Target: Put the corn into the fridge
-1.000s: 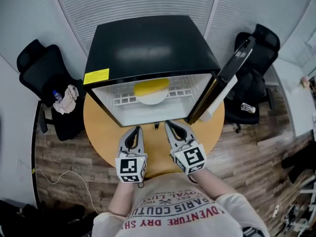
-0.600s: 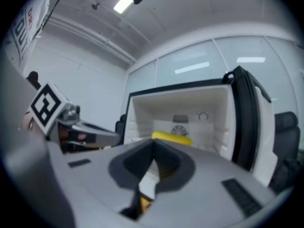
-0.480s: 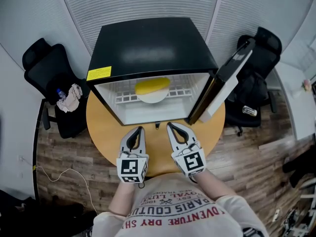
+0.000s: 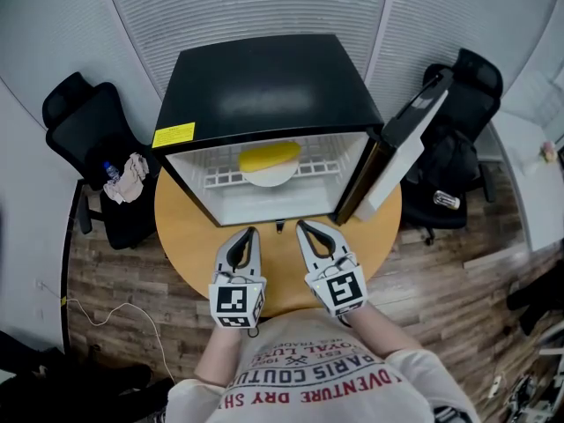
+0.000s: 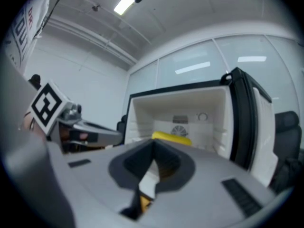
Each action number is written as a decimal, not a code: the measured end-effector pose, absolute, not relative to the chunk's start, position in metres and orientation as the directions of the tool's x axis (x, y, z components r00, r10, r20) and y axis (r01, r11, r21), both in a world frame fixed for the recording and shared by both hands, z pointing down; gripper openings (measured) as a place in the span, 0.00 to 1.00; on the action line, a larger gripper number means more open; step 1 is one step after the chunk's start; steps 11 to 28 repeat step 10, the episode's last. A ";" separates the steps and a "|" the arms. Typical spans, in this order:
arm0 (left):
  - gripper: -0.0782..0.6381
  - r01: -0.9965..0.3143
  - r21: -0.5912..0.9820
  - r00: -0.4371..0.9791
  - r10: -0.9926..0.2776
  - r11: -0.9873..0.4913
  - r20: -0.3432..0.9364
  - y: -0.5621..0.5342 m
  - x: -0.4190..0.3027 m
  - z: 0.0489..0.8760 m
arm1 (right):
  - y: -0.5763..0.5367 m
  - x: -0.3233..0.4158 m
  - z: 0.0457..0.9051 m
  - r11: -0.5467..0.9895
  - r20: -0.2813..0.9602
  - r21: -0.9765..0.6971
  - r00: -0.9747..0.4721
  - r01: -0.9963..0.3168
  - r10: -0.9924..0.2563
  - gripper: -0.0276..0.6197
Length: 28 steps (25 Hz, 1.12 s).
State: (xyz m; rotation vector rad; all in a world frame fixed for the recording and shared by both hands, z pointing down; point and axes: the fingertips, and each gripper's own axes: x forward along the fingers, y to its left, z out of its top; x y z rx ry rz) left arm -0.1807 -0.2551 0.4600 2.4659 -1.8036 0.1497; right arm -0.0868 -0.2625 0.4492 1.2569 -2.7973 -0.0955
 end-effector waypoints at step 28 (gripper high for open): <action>0.15 -0.955 0.008 0.296 -0.946 -0.298 0.129 -0.261 -0.181 0.459 | -0.269 -0.089 0.453 0.672 0.056 0.082 -0.670 -0.736 -0.740 0.09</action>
